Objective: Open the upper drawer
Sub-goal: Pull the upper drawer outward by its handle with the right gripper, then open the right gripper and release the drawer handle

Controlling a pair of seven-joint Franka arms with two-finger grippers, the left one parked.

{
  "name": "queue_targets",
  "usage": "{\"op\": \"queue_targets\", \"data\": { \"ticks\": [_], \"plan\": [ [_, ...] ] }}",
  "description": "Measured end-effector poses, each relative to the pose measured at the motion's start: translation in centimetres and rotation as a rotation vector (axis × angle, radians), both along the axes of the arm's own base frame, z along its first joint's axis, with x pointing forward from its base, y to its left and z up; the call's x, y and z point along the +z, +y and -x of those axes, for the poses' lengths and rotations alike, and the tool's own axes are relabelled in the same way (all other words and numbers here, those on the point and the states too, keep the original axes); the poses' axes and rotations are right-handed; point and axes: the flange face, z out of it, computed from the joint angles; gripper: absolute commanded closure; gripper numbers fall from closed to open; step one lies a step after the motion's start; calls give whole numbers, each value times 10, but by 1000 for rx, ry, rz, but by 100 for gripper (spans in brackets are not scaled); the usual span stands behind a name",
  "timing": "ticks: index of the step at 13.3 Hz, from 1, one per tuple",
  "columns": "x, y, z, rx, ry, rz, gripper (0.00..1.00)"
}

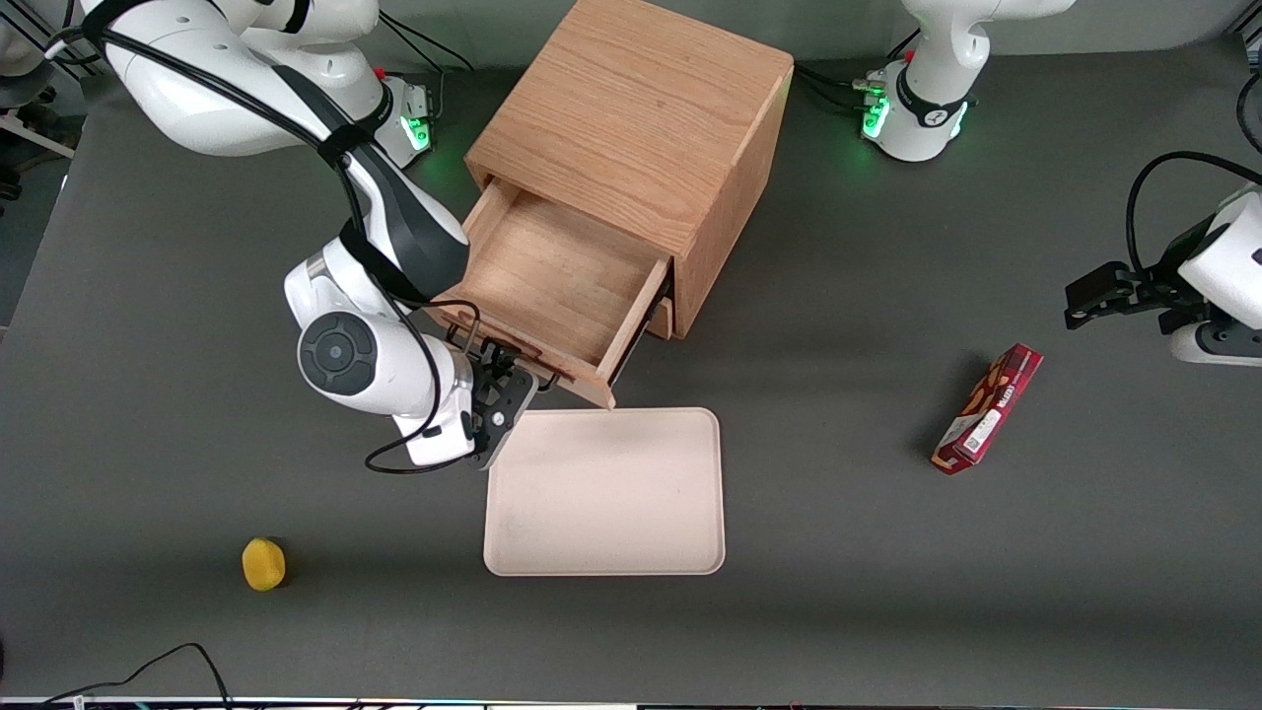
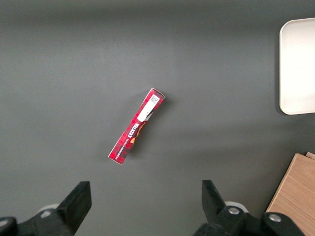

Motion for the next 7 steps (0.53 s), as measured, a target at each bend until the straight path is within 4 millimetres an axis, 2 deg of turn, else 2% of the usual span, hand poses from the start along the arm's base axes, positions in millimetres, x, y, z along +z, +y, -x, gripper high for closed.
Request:
{"op": "queue_targets", "data": {
  "ticks": [7],
  "plan": [
    [0,-18,-17,-8,-19,3,0]
  ]
}}
